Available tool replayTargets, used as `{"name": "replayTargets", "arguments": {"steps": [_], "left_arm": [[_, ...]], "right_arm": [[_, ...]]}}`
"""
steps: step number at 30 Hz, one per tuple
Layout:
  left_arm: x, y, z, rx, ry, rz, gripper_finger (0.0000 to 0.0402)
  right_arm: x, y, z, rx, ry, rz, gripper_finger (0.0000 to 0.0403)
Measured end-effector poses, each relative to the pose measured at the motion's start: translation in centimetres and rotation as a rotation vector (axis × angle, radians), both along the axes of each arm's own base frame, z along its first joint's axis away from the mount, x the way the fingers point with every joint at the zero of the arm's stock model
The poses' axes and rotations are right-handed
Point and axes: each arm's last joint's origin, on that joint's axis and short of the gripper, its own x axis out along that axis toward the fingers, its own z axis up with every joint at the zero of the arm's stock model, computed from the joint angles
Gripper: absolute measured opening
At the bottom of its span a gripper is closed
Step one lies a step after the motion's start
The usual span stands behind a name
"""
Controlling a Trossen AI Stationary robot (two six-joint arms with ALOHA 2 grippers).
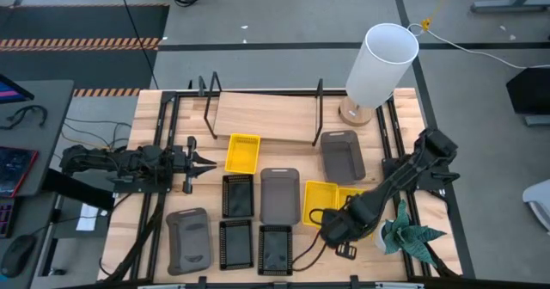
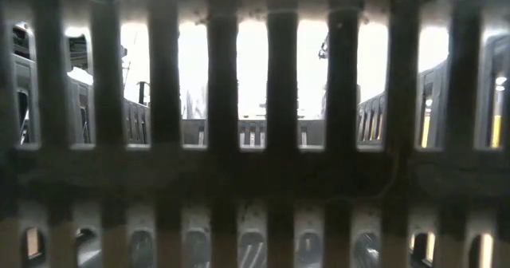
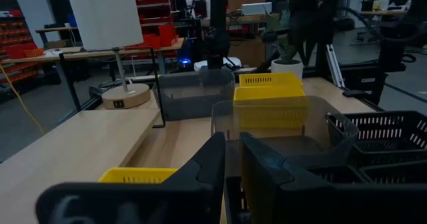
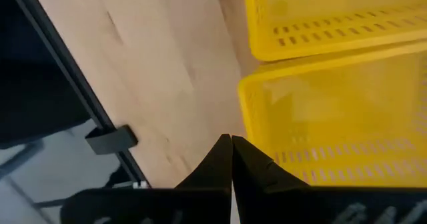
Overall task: Stack baskets on shelf by color
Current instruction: Stack the right yellow bin on top of the left yellow bin
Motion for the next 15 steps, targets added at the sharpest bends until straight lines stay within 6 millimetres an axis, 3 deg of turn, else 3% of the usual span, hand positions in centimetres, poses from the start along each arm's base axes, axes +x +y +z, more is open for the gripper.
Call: {"name": "replayTargets", "arguments": {"steps": [8, 15], "left_arm": [[0.0, 0.0, 0.0, 0.000, 0.000, 0.000, 0.0059], [0.0, 0.0, 0.0, 0.000, -0.001, 0.000, 0.0051]], "right_arm": [[0.0, 2.0, 0.0, -0.113, -0.015, 0.080, 0.0014], [0.1, 2.2, -0.9, -0.171, -0.004, 0.101, 0.0073]]}}
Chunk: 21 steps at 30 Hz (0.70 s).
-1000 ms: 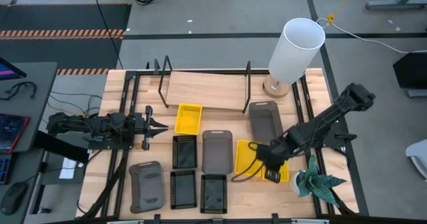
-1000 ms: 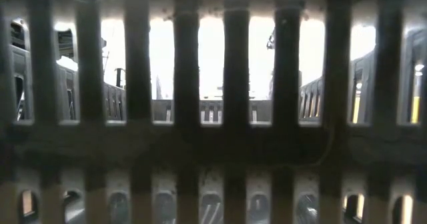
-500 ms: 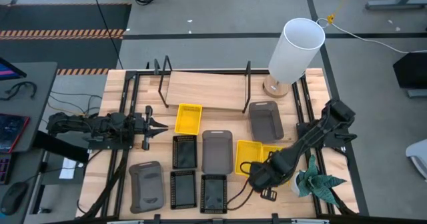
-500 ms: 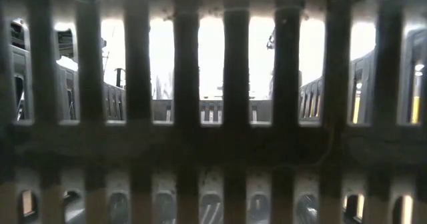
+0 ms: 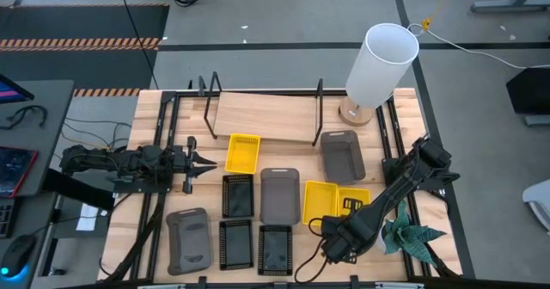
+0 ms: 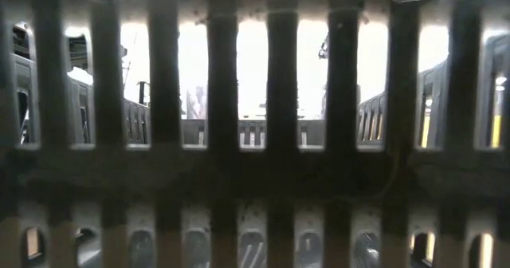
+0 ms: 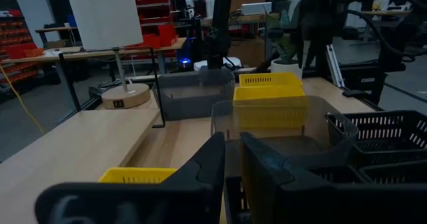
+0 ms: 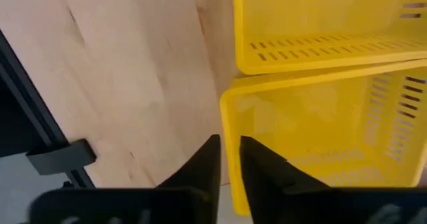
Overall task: Stack baskets on shelf by color
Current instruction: Stack the right yellow bin on top of the left yellow bin
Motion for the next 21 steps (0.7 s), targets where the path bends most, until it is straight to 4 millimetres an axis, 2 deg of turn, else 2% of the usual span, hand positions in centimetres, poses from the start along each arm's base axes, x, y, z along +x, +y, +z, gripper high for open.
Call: {"name": "replayTargets", "arguments": {"steps": [6, 12, 21], "left_arm": [[0.0, 0.0, 0.0, -0.001, -0.004, 0.000, 0.0055], [0.0, 0.0, 0.1, -0.001, -0.006, 0.000, 0.0059], [0.0, 0.0, 0.1, -0.001, -0.006, 0.000, 0.0052]], "right_arm": [[0.1, -0.7, -0.6, -0.008, 0.034, 0.017, 0.0116], [-0.6, -1.3, -2.3, -0.003, 0.112, 0.032, 0.0112], [-0.6, -1.3, -3.3, 0.067, 0.135, 0.028, 0.0097]]}}
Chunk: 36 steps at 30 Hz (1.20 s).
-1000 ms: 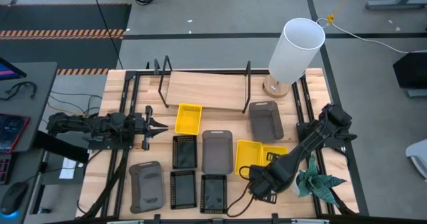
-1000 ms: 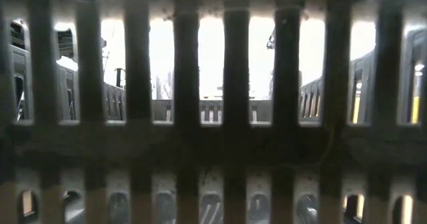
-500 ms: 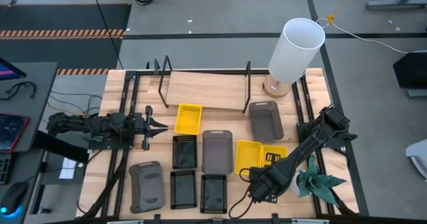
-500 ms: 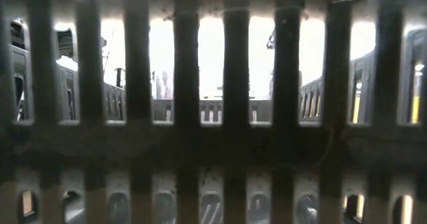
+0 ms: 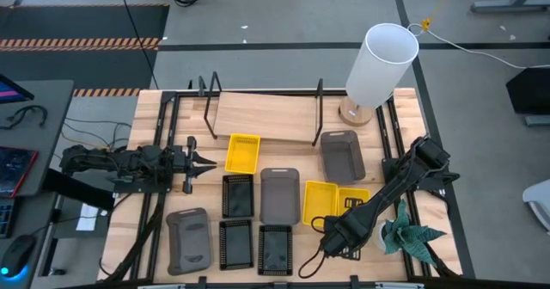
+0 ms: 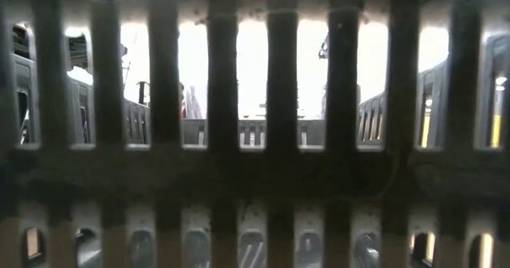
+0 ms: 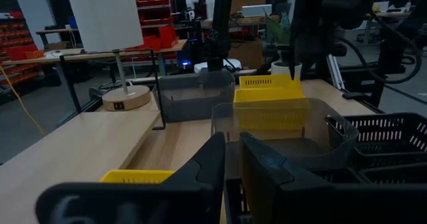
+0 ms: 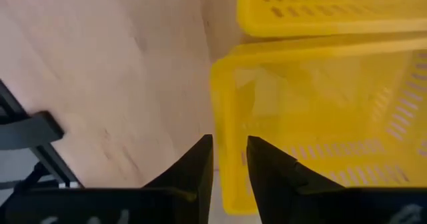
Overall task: Stack baskets on shelf by color
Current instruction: Stack the right yellow bin on top of the left yellow bin
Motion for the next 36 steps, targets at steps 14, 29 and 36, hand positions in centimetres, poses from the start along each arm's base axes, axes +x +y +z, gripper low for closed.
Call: {"name": "replayTargets", "arguments": {"steps": [14, 29, 36], "left_arm": [[0.00, 0.00, 0.01, 0.000, 0.000, -0.001, 0.0051], [0.00, 0.00, 0.01, 0.000, 0.000, 0.000, 0.0054], [0.00, 0.00, 0.01, 0.000, 0.000, 0.000, 0.0054]], "right_arm": [[0.08, -0.16, -0.28, 0.017, -0.001, -0.030, 0.0098], [-0.10, 0.34, -0.32, -0.017, -0.046, -0.056, 0.0099], [-0.10, 0.39, -0.33, -0.019, -0.047, -0.074, 0.0099]]}}
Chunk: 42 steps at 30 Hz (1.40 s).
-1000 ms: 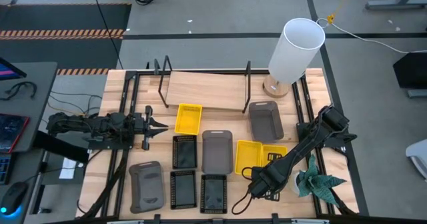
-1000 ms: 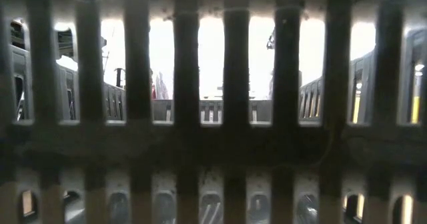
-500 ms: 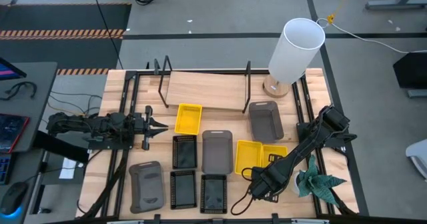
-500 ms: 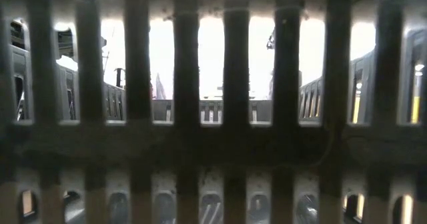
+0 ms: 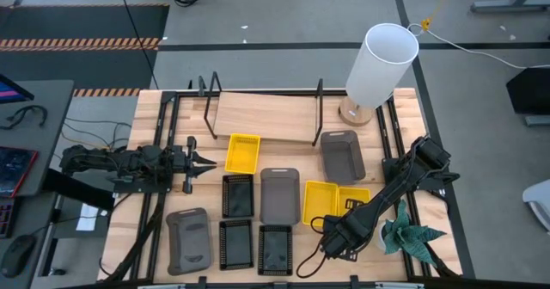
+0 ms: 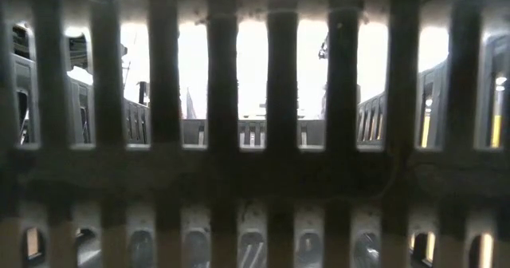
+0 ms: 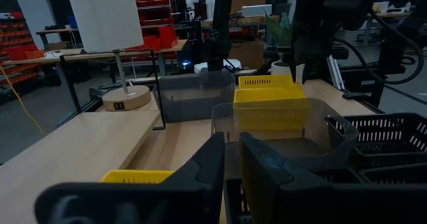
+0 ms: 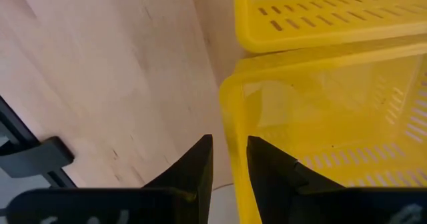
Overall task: Stack baskets on shelf by color
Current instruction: Stack the right yellow bin on top of the left yellow bin
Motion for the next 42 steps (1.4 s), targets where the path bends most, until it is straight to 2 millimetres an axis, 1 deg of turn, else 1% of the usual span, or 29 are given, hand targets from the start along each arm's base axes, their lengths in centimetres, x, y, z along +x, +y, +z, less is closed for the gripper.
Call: {"name": "replayTargets", "arguments": {"steps": [6, 12, 15, 22, 25, 28, 30, 35, 38, 42], "left_arm": [[0.0, 0.0, 0.0, 0.000, 0.000, 0.000, 0.0059], [0.0, 0.0, 0.0, 0.000, 0.000, 0.000, 0.0051], [0.0, 0.0, 0.0, 0.000, 0.000, 0.001, 0.0052], [0.0, 0.0, 0.0, 0.000, 0.000, 0.000, 0.0059], [0.0, 0.0, 0.0, 0.000, 0.000, 0.000, 0.0058], [0.0, 0.0, 0.0, 0.000, 0.000, 0.000, 0.0053], [0.0, 0.0, 0.0, 0.000, 0.000, 0.000, 0.0051], [0.0, 0.0, 0.0, 0.000, 0.000, 0.000, 0.0055], [0.0, 0.0, 0.0, 0.000, 0.000, 0.000, 0.0058], [0.0, 0.0, 0.0, 0.000, 0.000, 0.000, 0.0058]], "right_arm": [[0.0, 0.0, 0.0, -0.009, -0.008, 0.004, 0.0099], [0.0, -0.1, -0.1, -0.034, -0.031, 0.039, 0.0099], [-0.2, -0.4, -0.8, -0.042, -0.020, 0.040, 0.0099], [-0.9, -0.8, -3.3, 0.005, -0.006, 0.026, 0.0099], [-1.2, -1.0, -3.7, -0.009, 0.001, 0.023, 0.0097], [-1.3, -1.2, -3.9, -0.019, 0.003, 0.021, 0.0086], [-1.3, -1.2, -3.9, -0.020, 0.002, 0.009, 0.0071], [-1.3, -1.1, -3.9, -0.017, 0.012, -0.016, 0.0011], [-1.1, -0.8, -3.2, 0.017, 0.037, -0.025, 0.0013], [-0.5, -0.3, -1.3, 0.027, 0.046, -0.028, 0.0008]]}}
